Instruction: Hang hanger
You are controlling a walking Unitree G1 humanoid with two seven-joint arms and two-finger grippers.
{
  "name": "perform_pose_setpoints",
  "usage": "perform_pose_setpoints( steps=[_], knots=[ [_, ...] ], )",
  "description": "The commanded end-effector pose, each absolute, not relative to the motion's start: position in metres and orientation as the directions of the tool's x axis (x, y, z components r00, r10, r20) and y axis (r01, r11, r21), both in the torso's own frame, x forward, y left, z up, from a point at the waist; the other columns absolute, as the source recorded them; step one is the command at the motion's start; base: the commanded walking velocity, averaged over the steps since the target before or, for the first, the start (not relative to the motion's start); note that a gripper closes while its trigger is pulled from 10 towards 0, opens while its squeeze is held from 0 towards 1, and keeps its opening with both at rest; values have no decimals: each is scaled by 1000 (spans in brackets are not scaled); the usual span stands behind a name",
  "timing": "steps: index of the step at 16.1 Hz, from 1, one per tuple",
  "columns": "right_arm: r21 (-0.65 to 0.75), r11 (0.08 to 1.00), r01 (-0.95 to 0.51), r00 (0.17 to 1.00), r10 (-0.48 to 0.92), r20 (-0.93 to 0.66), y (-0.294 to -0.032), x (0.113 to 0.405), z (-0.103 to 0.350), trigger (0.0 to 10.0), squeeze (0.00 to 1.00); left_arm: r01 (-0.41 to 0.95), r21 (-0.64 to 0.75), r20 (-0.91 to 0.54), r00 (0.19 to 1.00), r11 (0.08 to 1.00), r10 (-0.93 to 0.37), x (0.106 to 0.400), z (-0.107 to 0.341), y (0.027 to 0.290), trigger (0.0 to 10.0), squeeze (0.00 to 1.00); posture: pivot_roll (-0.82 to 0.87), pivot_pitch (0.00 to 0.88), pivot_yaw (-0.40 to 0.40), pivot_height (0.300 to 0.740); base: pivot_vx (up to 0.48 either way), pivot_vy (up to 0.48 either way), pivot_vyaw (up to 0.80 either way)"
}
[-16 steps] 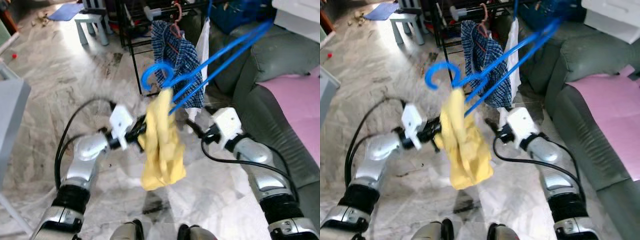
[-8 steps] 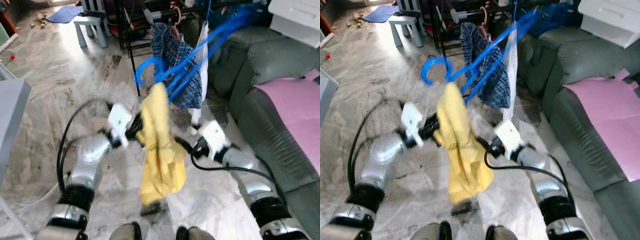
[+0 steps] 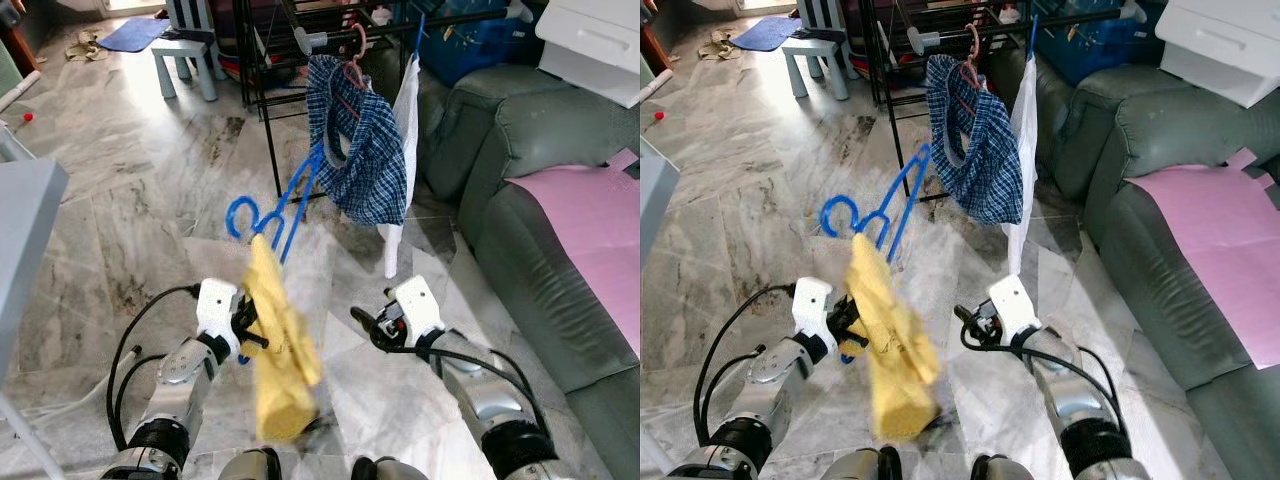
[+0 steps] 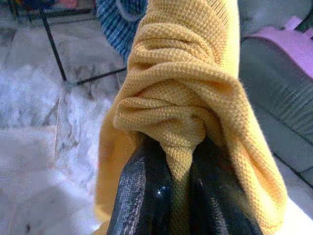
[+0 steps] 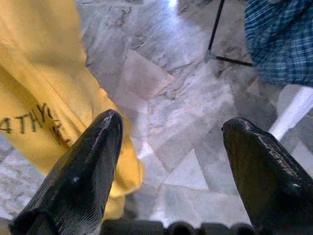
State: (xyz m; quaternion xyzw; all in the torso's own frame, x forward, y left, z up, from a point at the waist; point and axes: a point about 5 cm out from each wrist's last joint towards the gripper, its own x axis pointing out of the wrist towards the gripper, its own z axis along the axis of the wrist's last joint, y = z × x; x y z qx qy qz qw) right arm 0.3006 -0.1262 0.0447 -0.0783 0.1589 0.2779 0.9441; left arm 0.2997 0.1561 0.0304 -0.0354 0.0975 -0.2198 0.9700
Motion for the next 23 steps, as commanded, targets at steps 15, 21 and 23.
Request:
perform_pose_setpoints(
  steps=[15, 21, 23],
  knots=[
    [-364, 604, -709, 694, 689, -209, -168, 299, 105, 10000, 0, 706, 616, 69, 395, 351, -916, 330, 187, 127, 0, 0, -34, 136, 28, 740, 0, 0, 0],
    [-302, 609, -734, 671, 720, -177, -149, 306, 102, 8510, 0, 701, 632, 157, 300, 329, -941, 321, 214, 107, 0, 0, -26, 137, 27, 740, 0, 0, 0],
    [-257, 595, -761, 640, 754, -148, -133, 307, 104, 0, 0, 706, 624, 177, 290, 335, -940, 320, 218, 104, 0, 0, -23, 136, 27, 740, 0, 0, 0]
  ],
)
